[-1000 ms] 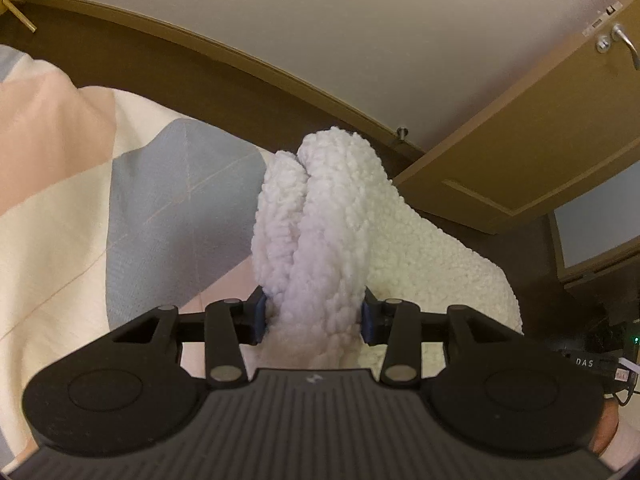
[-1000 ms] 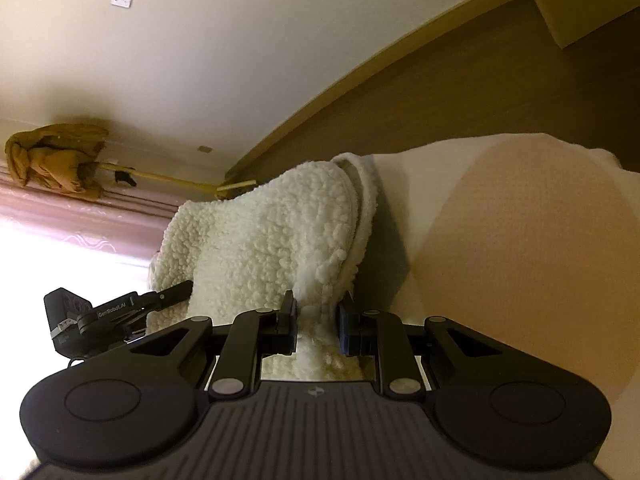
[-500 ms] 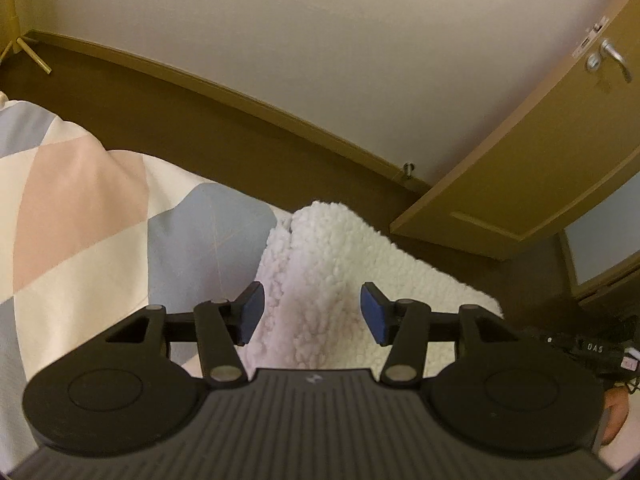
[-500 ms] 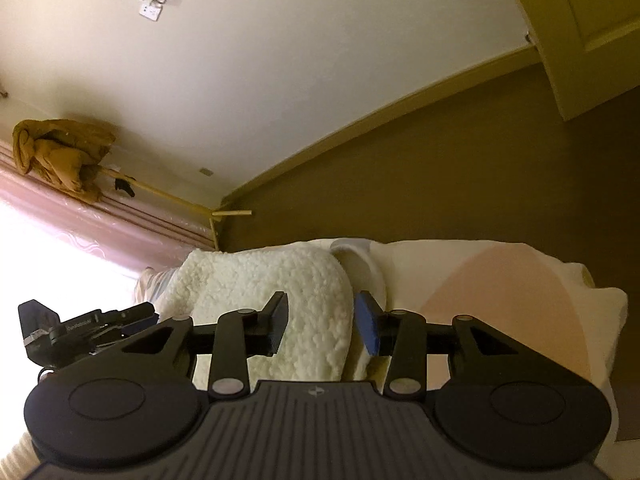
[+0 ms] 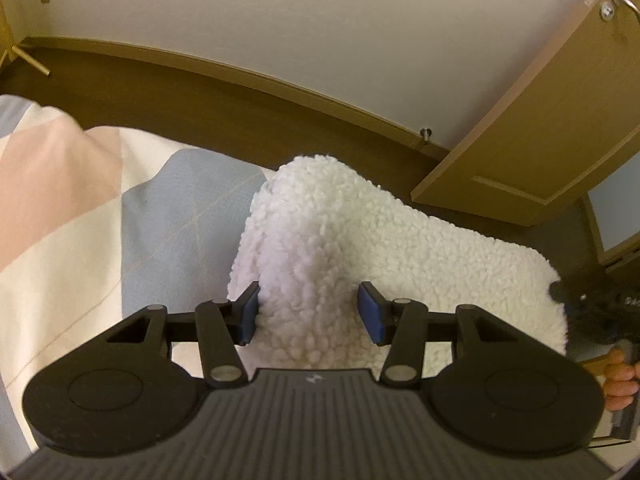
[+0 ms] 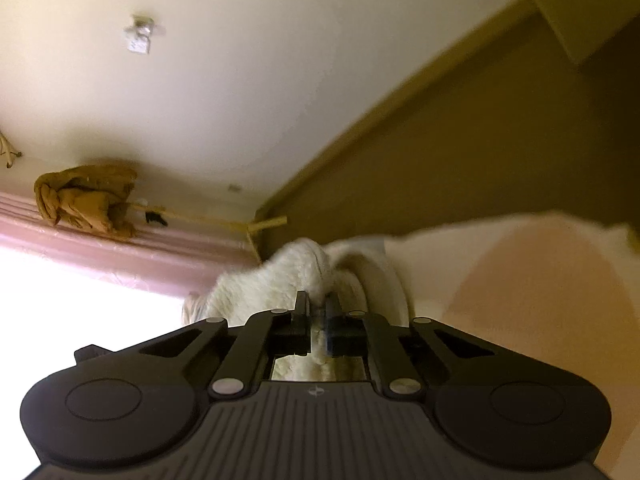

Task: Fold clothes
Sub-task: 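Lower the folded vest onto the duvet and open both grippers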

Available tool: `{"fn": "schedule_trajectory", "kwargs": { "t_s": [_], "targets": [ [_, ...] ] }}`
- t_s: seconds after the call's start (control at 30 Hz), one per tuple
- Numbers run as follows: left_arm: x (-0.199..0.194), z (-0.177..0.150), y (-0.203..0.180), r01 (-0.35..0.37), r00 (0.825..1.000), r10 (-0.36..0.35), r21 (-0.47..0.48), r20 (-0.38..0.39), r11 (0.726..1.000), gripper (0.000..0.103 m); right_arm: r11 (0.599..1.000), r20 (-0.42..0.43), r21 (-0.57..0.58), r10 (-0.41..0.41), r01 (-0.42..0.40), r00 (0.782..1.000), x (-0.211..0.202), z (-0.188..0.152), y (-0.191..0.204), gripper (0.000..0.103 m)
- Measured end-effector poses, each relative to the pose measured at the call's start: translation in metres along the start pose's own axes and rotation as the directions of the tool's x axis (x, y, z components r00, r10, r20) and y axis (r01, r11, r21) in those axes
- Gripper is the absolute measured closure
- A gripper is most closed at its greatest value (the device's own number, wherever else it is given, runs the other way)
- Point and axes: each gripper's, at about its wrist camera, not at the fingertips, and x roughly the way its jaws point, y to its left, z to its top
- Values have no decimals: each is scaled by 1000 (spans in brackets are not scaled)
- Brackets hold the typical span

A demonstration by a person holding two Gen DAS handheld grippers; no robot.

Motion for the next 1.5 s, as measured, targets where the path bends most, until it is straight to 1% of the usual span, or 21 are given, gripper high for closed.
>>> {"fn": "schedule_trajectory", "kwargs": {
  "t_s": [0.1, 0.2, 0.3, 0.4, 0.47, 0.57, 0.63, 0.7, 0.77, 0.83, 0.97, 1.07, 1.13, 1.2, 1.23, 1.27, 1.3, 1.33, 1.4, 1.43, 1.5],
  "targets": [
    [2, 2, -12, -14, 1000, 13, 49, 5, 999, 55, 993, 23, -45, -109, 110, 994, -6, 0, 8, 100],
    [11, 2, -24, -52, 999, 51, 124, 15, 991, 53, 970, 39, -105, -217, 220, 975, 4, -6, 9, 100],
    [12, 4, -31, -89, 996, 88, 160, 16, 983, 55, 938, 60, -184, -287, 294, 956, 24, -11, 12, 100],
    [-9, 5, -45, -97, 994, 88, 168, 59, 981, 70, 906, 84, -258, -324, 335, 942, 34, -19, 19, 100],
    [-23, 2, -57, -104, 991, 84, 211, 100, 972, 74, 881, 101, -306, -347, 361, 932, 40, -24, 23, 100],
    [-19, -4, -70, -150, 987, 123, 311, 107, 938, 75, 837, 129, -375, -379, 399, 916, 50, -31, 29, 99],
    [-7, -12, -67, -184, 982, 162, 336, 92, 924, 73, 803, 149, -419, -399, 423, 905, 57, -36, 34, 99],
    [0, -16, -55, -188, 982, 171, 294, 83, 937, 68, 765, 168, -467, -416, 444, 894, 65, -42, 38, 99],
    [-2, -16, -44, -182, 982, 164, 248, 90, 952, 66, 721, 178, -525, -426, 452, 887, 77, -49, 43, 98],
    [-8, -14, -38, -173, 983, 154, 213, 101, 962, 66, 729, 174, -524, -416, 441, 893, 75, -50, 45, 98],
    [-6, -18, -38, -192, 980, 174, 237, 92, 952, 66, 784, 143, -473, -383, 403, 913, 67, -45, 41, 95],
    [-1, -22, -33, -238, 971, 224, 229, 86, 944, 55, 786, 127, -482, -376, 389, 918, 73, -43, 38, 93],
    [-12, -19, -36, -251, 966, 230, 206, 120, 946, 64, 780, 119, -494, -376, 383, 919, 76, -42, 42, 93],
    [-36, -16, -47, -287, 947, 247, 199, 204, 937, 76, 774, 117, -504, -377, 382, 919, 77, -41, 44, 93],
    [-48, -14, -53, -304, 935, 254, 190, 248, 934, 79, 776, 118, -501, -376, 382, 919, 78, -41, 44, 93],
    [-58, -13, -57, -301, 928, 245, 181, 280, 936, 85, 778, 118, -499, -375, 381, 919, 78, -41, 43, 93],
    [-65, -12, -62, -276, 930, 217, 173, 298, 945, 91, 781, 119, -496, -374, 381, 920, 78, -41, 43, 93],
    [-69, -12, -67, -241, 935, 178, 180, 306, 954, 91, 781, 120, -494, -374, 382, 920, 78, -41, 44, 93],
    [-61, -16, -83, -169, 959, 94, 270, 268, 948, 92, 778, 126, -493, -378, 388, 917, 78, -42, 46, 93],
    [-49, -21, -90, -175, 966, 98, 327, 238, 929, 92, 775, 129, -495, -381, 392, 916, 78, -43, 46, 93],
    [-14, -32, -89, -214, 973, 163, 378, 163, 901, 93, 772, 130, -496, -387, 398, 913, 77, -44, 46, 94]
  ]
}}
